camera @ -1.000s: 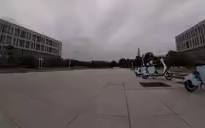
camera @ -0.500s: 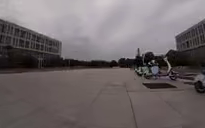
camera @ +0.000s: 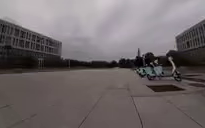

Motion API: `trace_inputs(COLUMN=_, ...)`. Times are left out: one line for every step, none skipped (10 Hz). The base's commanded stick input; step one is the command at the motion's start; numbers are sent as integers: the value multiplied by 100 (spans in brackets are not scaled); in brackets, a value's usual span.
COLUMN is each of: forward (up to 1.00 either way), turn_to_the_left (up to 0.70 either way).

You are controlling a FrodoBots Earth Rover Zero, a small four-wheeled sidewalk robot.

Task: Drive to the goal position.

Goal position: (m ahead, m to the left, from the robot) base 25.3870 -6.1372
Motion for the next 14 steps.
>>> trace_inputs(forward=70, turn_to_the_left=0)
trace_inputs(forward=70, turn_to_the_left=0)
trace_inputs(forward=70, turn_to_the_left=0)
trace_inputs(forward=70, turn_to_the_left=0)
trace_inputs(forward=70, turn_to_the_left=0)
trace_inputs(forward=70, turn_to_the_left=0)
trace_inputs(forward=70, turn_to_the_left=0)
trace_inputs(forward=70, turn_to_the_left=0)
trace_inputs(forward=70, turn_to_the_left=0)
trace_inputs(forward=70, turn_to_the_left=0)
trace_inputs(forward=70, turn_to_the_left=0)
trace_inputs(forward=70, turn_to_the_left=0)
trace_inputs(forward=70, turn_to_the_left=0)
trace_inputs(forward=70, turn_to_the_left=0)
